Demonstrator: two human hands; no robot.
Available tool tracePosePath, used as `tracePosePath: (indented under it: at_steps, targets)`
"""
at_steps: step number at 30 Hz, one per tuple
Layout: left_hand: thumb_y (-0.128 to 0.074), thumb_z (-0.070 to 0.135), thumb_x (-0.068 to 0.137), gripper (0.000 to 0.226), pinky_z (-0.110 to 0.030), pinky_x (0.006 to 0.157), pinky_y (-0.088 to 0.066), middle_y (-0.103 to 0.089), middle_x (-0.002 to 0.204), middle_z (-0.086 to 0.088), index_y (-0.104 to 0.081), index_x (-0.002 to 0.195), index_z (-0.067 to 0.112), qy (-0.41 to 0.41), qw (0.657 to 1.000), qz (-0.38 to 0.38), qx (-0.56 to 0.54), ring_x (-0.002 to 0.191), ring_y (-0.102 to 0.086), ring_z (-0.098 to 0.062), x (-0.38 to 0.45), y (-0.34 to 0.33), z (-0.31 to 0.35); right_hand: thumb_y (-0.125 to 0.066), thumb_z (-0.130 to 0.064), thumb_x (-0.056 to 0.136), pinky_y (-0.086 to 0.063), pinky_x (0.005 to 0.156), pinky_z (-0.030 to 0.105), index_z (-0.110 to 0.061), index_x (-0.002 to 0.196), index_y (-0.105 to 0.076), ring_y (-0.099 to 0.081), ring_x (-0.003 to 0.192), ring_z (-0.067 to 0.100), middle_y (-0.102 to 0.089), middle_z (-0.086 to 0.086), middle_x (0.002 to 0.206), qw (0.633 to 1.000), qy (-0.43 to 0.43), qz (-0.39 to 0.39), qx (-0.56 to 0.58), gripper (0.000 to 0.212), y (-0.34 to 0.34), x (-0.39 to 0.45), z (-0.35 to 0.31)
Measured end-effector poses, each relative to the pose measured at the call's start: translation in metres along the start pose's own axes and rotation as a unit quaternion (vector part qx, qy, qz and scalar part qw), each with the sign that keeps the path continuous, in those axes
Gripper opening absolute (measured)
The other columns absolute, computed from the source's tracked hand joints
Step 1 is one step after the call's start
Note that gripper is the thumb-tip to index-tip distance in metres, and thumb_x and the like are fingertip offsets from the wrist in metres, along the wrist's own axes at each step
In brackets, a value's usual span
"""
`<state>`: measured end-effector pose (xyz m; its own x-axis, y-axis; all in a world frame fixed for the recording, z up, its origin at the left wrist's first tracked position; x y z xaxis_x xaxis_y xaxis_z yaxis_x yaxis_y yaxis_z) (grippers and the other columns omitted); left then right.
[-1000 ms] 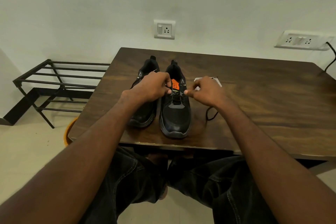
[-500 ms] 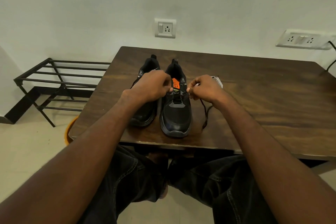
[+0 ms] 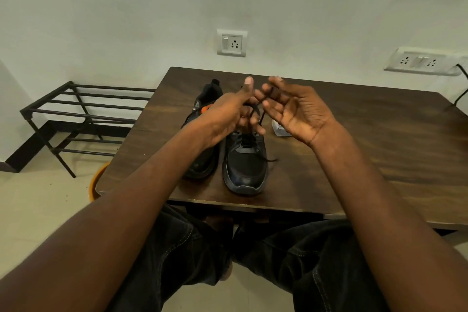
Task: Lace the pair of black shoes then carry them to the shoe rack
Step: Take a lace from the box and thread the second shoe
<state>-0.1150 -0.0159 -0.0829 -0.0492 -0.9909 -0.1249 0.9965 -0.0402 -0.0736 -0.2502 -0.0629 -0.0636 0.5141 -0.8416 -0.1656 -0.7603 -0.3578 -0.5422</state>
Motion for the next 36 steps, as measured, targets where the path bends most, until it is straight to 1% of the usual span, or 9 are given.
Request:
tracePosePath:
  at_steps: [2,4,6,7,12,15,19,27,36]
  targets:
    - [-0.045,0.054,0.106,0.053,-0.035,0.074,-0.056,-0.055,0.064,0.002,-0.059,0.127,0.008,-0.012,0.998,0.059,0.018,0.064,-0.064,-0.019,-0.001,0.013,0.005,-0.069,-0.015,0.095,-0.059,0.063,0.029,-0.015,0.096,-0.073,-0.075,0.084,0.023,-0.074,0.005,0.084,0.949,0.042,0.154,-0.273,0.005,0.035,0.002,-0.013]
    - [-0.050,0.035,0.109,0.032,-0.029,0.064,-0.050,-0.053,0.063,0.004,-0.062,0.123,0.008,-0.022,0.992,0.118,0.027,0.056,-0.056,-0.012,-0.003,0.029,0.008,-0.066,-0.022,0.089,-0.060,0.073,0.035,-0.017,0.093,-0.076,-0.075,0.089,0.031,-0.075,0.009,0.090,0.746,0.052,0.288,-0.598,0.012,0.065,0.001,-0.030]
    - [-0.052,0.020,0.108,0.020,-0.024,0.058,-0.048,-0.055,0.065,0.004,-0.063,0.121,0.009,-0.028,0.986,0.159,0.048,0.054,-0.053,-0.009,-0.005,0.042,0.009,-0.067,-0.027,0.088,-0.057,0.085,0.038,-0.014,0.106,-0.076,-0.070,0.101,0.038,-0.074,0.016,0.107,0.584,-0.007,0.268,-0.766,0.024,0.067,0.000,-0.026]
    - [-0.053,0.016,0.107,0.018,-0.022,0.056,-0.048,-0.057,0.066,0.004,-0.063,0.120,0.010,-0.030,0.984,0.166,0.058,0.054,-0.052,-0.009,-0.006,0.045,0.009,-0.069,-0.027,0.089,-0.055,0.085,0.037,-0.013,0.110,-0.076,-0.069,0.102,0.036,-0.073,0.016,0.112,0.564,-0.018,0.228,-0.793,0.026,0.064,0.002,-0.019]
    - [-0.065,0.014,0.101,0.018,-0.020,0.050,-0.047,-0.066,0.072,-0.003,-0.066,0.116,0.006,-0.046,0.983,0.146,0.099,0.053,-0.055,-0.010,-0.004,0.037,0.010,-0.066,-0.024,0.102,-0.053,0.078,0.020,-0.019,0.123,-0.073,-0.067,0.099,0.002,-0.072,-0.006,0.112,0.815,0.066,0.042,-0.574,0.023,0.013,0.002,0.007]
    - [-0.071,0.018,0.098,0.016,-0.021,0.046,-0.045,-0.070,0.071,-0.004,-0.070,0.107,0.005,-0.063,0.980,0.137,0.128,0.052,-0.058,-0.010,-0.001,0.032,0.010,-0.071,-0.011,0.098,-0.052,0.063,0.014,-0.008,0.113,-0.076,-0.070,0.071,0.000,-0.077,0.003,0.091,0.881,0.083,0.013,-0.465,0.016,-0.003,0.008,0.013]
    - [-0.063,0.013,0.102,0.011,-0.022,0.054,-0.050,-0.076,0.081,-0.008,-0.073,0.103,0.006,-0.067,0.972,0.159,0.157,0.060,-0.064,-0.011,-0.001,0.041,0.007,-0.076,-0.019,0.094,-0.064,0.076,0.041,-0.023,0.088,-0.080,-0.074,0.073,0.012,-0.077,-0.003,0.076,0.781,0.142,0.145,-0.591,0.008,0.015,0.017,0.003]
    - [-0.072,0.017,0.096,0.008,-0.014,0.047,-0.046,-0.074,0.074,-0.003,-0.073,0.090,0.012,-0.064,0.935,0.232,0.259,0.050,-0.060,-0.005,-0.003,0.055,0.005,-0.070,-0.013,0.090,-0.059,0.085,0.036,-0.021,0.105,-0.081,-0.072,0.096,0.024,-0.079,0.003,0.105,0.644,0.130,0.222,-0.720,0.020,0.020,0.011,-0.004]
    - [-0.073,0.009,0.095,0.003,-0.015,0.051,-0.049,-0.076,0.072,-0.004,-0.074,0.097,0.010,-0.103,0.944,0.176,0.259,0.057,-0.068,-0.008,0.004,0.044,0.010,-0.082,-0.031,0.090,-0.052,0.074,0.024,-0.027,0.109,-0.081,-0.069,0.085,0.004,-0.077,-0.010,0.097,0.745,0.175,0.025,-0.643,0.020,-0.014,0.017,0.019]
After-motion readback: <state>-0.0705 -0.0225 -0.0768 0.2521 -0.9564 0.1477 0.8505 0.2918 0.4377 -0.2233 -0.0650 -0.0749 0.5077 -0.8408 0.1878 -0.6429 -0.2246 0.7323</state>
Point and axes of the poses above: each hand's wrist, its own x-axis towards the middle knuckle, its own y-axis out of the back of the hand, z = x × y, the point moved 7 cm from there along x, towards the middle knuckle
